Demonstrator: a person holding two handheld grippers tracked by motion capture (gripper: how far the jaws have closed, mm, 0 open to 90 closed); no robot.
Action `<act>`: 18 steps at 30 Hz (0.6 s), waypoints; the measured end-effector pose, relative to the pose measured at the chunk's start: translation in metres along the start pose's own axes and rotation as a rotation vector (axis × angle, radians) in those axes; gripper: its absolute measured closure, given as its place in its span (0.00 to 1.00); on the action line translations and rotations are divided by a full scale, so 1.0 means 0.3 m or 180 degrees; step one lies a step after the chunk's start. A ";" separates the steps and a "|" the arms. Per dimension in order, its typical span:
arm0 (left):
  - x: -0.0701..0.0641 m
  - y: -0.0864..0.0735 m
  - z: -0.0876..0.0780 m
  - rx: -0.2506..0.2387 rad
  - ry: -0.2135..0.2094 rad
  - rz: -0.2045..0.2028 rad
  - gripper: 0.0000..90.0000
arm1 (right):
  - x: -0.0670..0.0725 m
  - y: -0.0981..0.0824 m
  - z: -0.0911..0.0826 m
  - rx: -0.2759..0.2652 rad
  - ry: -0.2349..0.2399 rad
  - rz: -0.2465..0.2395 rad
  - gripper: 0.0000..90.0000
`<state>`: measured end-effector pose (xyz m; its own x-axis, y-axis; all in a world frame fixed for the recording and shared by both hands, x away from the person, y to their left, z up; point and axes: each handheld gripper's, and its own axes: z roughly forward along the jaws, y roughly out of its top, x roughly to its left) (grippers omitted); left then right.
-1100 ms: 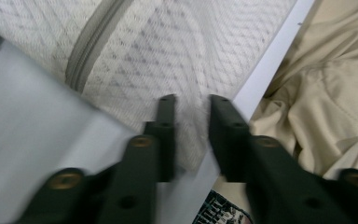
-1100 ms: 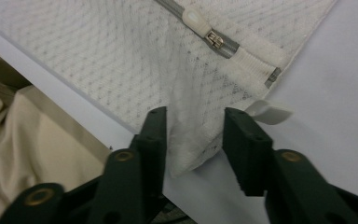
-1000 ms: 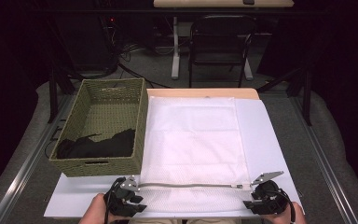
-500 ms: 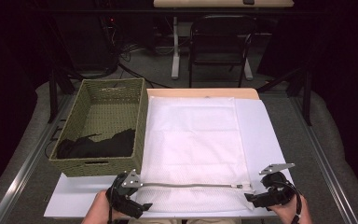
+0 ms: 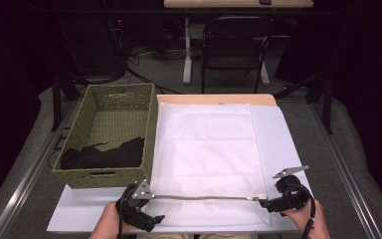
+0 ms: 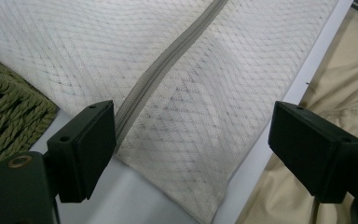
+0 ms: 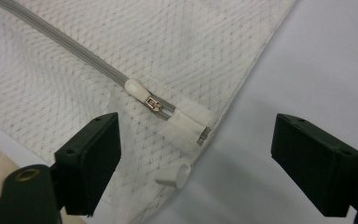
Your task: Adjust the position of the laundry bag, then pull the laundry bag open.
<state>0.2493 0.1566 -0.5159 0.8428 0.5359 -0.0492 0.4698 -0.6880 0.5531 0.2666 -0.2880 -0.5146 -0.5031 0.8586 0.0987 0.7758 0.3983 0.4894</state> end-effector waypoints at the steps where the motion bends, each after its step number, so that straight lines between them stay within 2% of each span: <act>1: 0.000 0.000 0.001 0.0000 0.0000 0.0001 0.17 | -0.004 0.004 0.005 0.0008 0.0013 -0.0004 0.19; 7: 0.004 -0.001 0.007 0.0010 -0.0008 -0.0022 0.17 | -0.017 0.029 0.036 0.0053 -0.0001 0.0019 0.26; 12: -0.002 0.000 0.011 -0.0003 -0.0056 -0.0016 0.17 | -0.016 0.043 0.054 0.0060 0.0052 0.0021 0.30; 15: 0.002 0.000 0.012 0.0018 -0.0031 -0.0013 0.17 | -0.021 0.047 0.061 0.0050 0.0068 0.0050 0.39; 16: 0.002 0.000 0.012 0.0018 -0.0031 -0.0013 0.17 | -0.021 0.047 0.061 0.0050 0.0068 0.0050 0.39; 17: 0.004 0.002 0.014 0.0012 -0.0057 -0.0020 0.17 | -0.026 0.042 0.058 0.0004 0.0202 0.0127 0.43; 18: 0.003 0.004 0.014 0.0015 -0.0086 -0.0038 0.17 | -0.032 0.039 0.060 -0.0018 0.0231 0.0133 0.46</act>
<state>0.2516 0.1541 -0.5189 0.8439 0.5308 -0.0782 0.4810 -0.6839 0.5485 0.2873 -0.2857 -0.5253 -0.4966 0.8488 0.1815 0.7947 0.3606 0.4883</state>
